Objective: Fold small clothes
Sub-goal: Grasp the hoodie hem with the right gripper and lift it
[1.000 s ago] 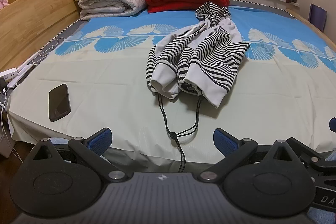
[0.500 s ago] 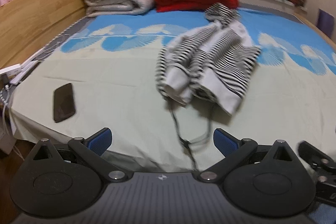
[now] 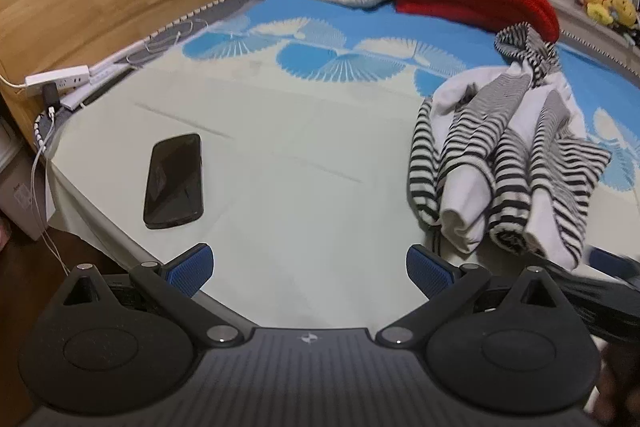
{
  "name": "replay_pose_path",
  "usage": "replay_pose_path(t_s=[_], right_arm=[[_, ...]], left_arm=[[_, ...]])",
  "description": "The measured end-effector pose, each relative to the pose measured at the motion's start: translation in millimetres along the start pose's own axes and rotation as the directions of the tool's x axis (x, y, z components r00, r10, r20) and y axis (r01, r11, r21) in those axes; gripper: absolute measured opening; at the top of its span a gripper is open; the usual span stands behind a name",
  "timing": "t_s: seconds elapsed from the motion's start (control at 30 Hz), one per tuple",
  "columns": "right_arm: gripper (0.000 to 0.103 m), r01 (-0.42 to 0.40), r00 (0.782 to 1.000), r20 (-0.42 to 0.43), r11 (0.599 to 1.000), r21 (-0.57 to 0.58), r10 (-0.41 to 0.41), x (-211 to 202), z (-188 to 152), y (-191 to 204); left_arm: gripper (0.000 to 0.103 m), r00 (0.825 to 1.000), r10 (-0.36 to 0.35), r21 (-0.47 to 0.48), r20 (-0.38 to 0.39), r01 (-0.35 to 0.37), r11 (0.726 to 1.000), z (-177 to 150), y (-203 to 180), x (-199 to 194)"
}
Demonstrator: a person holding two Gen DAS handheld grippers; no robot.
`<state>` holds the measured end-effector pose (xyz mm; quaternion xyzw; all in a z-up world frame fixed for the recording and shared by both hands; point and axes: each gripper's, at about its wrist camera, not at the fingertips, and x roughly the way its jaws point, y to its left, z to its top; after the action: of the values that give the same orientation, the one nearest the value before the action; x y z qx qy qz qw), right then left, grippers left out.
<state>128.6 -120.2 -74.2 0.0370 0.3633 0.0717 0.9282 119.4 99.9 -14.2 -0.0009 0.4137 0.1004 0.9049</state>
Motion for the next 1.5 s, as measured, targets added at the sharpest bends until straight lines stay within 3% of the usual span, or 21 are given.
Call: replay_pose_path(t_s=[0.07,0.1,0.2,0.33,0.47,0.6,0.67,0.73,0.8,0.87,0.97,1.0,1.03,1.07,1.13,1.2,1.27,1.3,1.37,1.47,1.5], right_arm=[[0.026,-0.022,0.999,-0.042,0.998,-0.055,0.019,27.5,3.6,6.4],[0.017,-0.013,0.997,-0.072,0.996,-0.083,0.007,38.5,8.0,4.3],[0.016,-0.102,0.994,-0.044,0.995,0.011,0.102,22.8,27.6,-30.3],[0.017,-0.118,0.991,-0.050,0.991,0.070,0.122,-12.9,61.9,-97.2],[0.017,0.029,0.999,-0.041,0.996,0.080,-0.026,-29.5,87.6,-161.5],[0.014,0.169,0.982,-0.113,0.971,0.167,-0.151,-25.0,102.3,-232.5],[0.008,0.158,0.979,-0.161,0.966,0.207,-0.126,-23.6,99.7,-255.9],[0.002,0.111,0.985,-0.149,0.975,0.192,-0.083,-33.0,86.9,-252.0],[0.002,-0.005,0.990,-0.142,0.990,0.142,0.025,-45.0,72.0,-228.8],[0.002,-0.097,0.983,-0.147,0.990,0.105,0.112,-53.1,58.9,-207.2],[0.013,-0.052,0.995,-0.082,0.996,0.070,0.058,-56.2,54.4,-194.4],[0.032,-0.004,0.998,-0.056,0.996,0.086,0.009,-53.4,55.0,-198.7],[0.049,0.050,0.998,-0.040,0.991,0.125,-0.045,-49.4,56.1,-205.5],[0.051,0.094,0.996,-0.030,0.980,0.177,-0.090,-42.8,60.1,-210.3],[0.051,0.098,0.995,-0.018,0.960,0.264,-0.097,-34.6,60.7,-220.7],[0.050,0.076,0.997,-0.028,0.953,0.293,-0.071,-28.8,60.8,-220.6],[0.050,0.078,0.997,-0.025,0.962,0.260,-0.074,-24.2,59.9,-217.2],[0.050,0.087,0.996,-0.022,0.967,0.238,-0.084,-23.9,58.3,-215.7],[0.050,0.119,0.993,-0.007,0.971,0.209,-0.120,-22.4,59.3,-215.6],[0.050,0.154,0.988,-0.005,0.961,0.228,-0.157,-18.9,68.1,-226.0],[0.051,0.157,0.987,-0.007,0.957,0.244,-0.160,-15.8,72.2,-231.4]], left_arm=[[0.103,1.000,0.004,0.015,-0.015,-0.004,1.000,2.2,-3.5,9.0],[0.103,1.000,0.008,0.024,-0.021,-0.007,1.000,3.5,-6.8,13.7],[0.103,0.999,0.022,0.043,-0.025,-0.021,0.999,8.3,-16.2,27.1],[0.103,0.998,0.008,0.050,-0.057,-0.006,0.999,20.7,-39.3,50.5],[0.103,0.998,-0.027,0.103,-0.048,0.032,0.994,38.5,-76.0,65.1],[0.103,0.997,-0.067,0.148,-0.029,0.070,0.987,54.5,-103.4,79.5],[0.103,0.996,-0.080,0.164,-0.039,0.085,0.983,63.2,-116.3,90.7],[0.103,0.987,-0.146,0.150,-0.067,0.154,0.977,71.4,-125.0,101.6],[0.103,0.973,-0.205,0.128,-0.107,0.218,0.968,77.2,-131.8,114.7],[0.103,0.970,-0.210,0.120,-0.122,0.224,0.967,80.1,-140.4,128.4],[0.103,0.962,-0.220,0.145,-0.161,0.243,0.959,83.8,-152.7,150.9],[0.091,0.950,-0.246,0.152,-0.192,0.276,0.949,86.7,-157.4,157.8],[0.041,0.943,-0.269,0.150,-0.198,0.300,0.942,90.2,-160.2,159.2],[0.015,0.932,-0.296,0.157,-0.207,0.330,0.931,97.1,-161.9,157.1],[0.007,0.938,-0.304,0.169,-0.166,0.331,0.928,115.9,-154.4,145.0],[0.006,0.978,-0.207,0.230,-0.017,0.206,0.951,152.2,-136.5,129.2],[0.007,0.993,-0.076,0.179,0.096,0.058,0.982,206.3,-95.8,129.7],[0.007,0.992,0.000,0.140,0.129,-0.018,0.990,231.8,-76.2,135.2],[0.010,0.967,0.181,0.022,0.179,-0.188,0.982,286.5,-30.5,152.6],[0.046,0.956,0.275,-0.107,0.102,-0.264,0.959,328.1,7.5,178.4],[0.072,0.958,0.271,-0.135,0.095,-0.257,0.957,330.9,9.7,183.0]])
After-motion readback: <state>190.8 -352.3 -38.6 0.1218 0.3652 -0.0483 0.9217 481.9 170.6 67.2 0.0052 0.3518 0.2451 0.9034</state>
